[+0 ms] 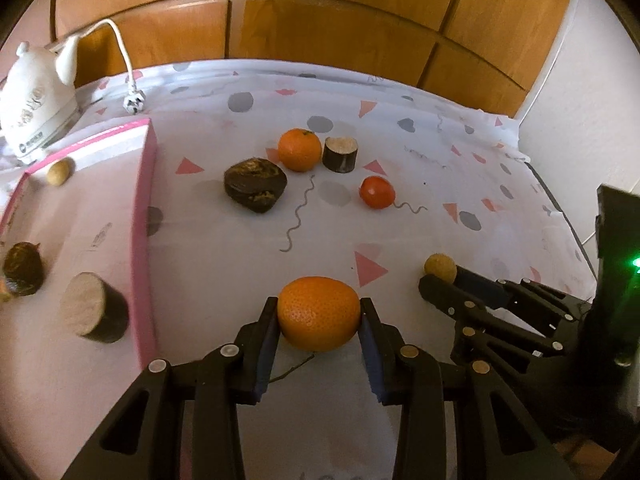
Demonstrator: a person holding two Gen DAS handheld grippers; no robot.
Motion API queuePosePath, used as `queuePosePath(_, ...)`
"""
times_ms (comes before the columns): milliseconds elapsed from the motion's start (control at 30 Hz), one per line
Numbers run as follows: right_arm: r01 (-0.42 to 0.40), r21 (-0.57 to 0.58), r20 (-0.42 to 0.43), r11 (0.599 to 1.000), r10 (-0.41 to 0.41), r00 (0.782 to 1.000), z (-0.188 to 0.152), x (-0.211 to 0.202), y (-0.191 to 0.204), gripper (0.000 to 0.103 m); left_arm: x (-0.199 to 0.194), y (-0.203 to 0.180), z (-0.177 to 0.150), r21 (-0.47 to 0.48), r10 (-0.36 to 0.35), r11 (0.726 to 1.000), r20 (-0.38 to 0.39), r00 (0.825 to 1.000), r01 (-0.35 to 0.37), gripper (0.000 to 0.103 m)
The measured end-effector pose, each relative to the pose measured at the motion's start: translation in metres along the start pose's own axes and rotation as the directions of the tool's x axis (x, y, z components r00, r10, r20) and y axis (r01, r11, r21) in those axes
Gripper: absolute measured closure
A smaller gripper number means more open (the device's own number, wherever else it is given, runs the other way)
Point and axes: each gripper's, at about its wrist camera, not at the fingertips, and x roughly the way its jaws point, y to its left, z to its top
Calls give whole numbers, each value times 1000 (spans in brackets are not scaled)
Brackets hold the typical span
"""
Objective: Organize fruits
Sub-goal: 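Carry the orange with the left tool while the right tool carries the yellow fruit into the tray, releasing both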
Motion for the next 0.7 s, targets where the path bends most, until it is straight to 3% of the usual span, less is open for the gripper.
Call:
queuePosePath(367,-15,-41,-18,999,14,1000,-8,-8,23,79,-41,26,1,-48,37,998,82,996,-33,64)
queuePosePath(700,-97,-87,-32,991,94,995,1,-10,57,79,-70,86,0,-181,99,981,128,987,-75,64)
